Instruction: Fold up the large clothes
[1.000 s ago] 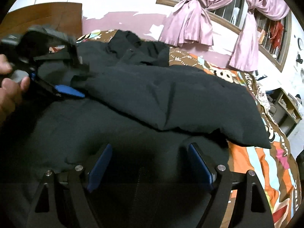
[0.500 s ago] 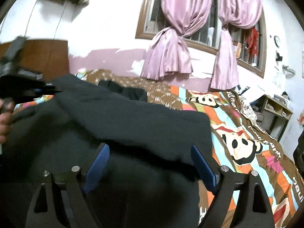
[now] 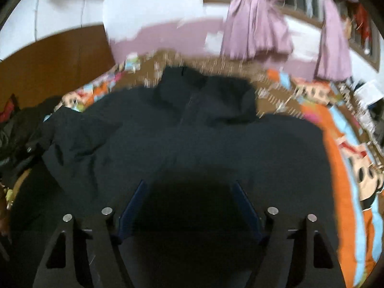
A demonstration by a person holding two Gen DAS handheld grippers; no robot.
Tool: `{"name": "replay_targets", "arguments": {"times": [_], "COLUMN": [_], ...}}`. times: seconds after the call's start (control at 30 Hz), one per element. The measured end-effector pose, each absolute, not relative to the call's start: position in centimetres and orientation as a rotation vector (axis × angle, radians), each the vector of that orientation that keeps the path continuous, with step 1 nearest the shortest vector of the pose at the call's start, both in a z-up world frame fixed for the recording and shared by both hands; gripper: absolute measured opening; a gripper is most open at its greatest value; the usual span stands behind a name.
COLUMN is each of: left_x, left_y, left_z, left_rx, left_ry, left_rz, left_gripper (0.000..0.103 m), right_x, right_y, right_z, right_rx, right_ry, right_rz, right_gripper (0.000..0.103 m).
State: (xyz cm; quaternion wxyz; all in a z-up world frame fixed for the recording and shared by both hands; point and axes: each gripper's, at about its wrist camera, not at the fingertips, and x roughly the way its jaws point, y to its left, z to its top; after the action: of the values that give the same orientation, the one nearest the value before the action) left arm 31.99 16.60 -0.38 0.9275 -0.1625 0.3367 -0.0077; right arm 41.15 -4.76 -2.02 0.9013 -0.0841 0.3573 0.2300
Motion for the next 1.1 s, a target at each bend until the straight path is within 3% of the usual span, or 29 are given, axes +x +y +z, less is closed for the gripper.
{"name": "replay_targets", "arguments": {"times": [0.13,0.37,0.53,0.67,0.7,1.1], "left_x": [32.9,32.4,29.4,25.2,24.1,12.0], "left_y": [19.4,21.6,23.1,26.3,27.3,42.4], "left_z": [-4.1,-3.6,-0.8,0.4,0.4,-2.7], "left_rx": [-0.454,-0.539,-0.505,-0.513,-0.535,-0.842], "left_ry": [0.781,0.767,0.754,0.713,0.708,0.611], "left_rz": [-0.033,-0.110,-0.079,-0.001,0.026,0.649], "left_gripper": [0.006,0.013,0.032,0.067,0.071,0.079], "right_x": [42.6,41.7,41.7,40.8,40.4,36.4], "right_y": [-3.0,-1.7,-1.7,-0.7,-0.2,9.3], "right_z": [-5.5,-6.8,-6.6,-5.5,-5.0,-1.5], "right_rx": [-0.202,-0.325,-0.364,-0.365,-0.355,-0.349], "right_ry": [0.806,0.759,0.744,0.747,0.745,0.657], "right_rz": [0.435,0.377,0.338,0.347,0.372,0.618], "right_gripper": [0.072,0.072,0.078,0.079,0.079,0.090]}}
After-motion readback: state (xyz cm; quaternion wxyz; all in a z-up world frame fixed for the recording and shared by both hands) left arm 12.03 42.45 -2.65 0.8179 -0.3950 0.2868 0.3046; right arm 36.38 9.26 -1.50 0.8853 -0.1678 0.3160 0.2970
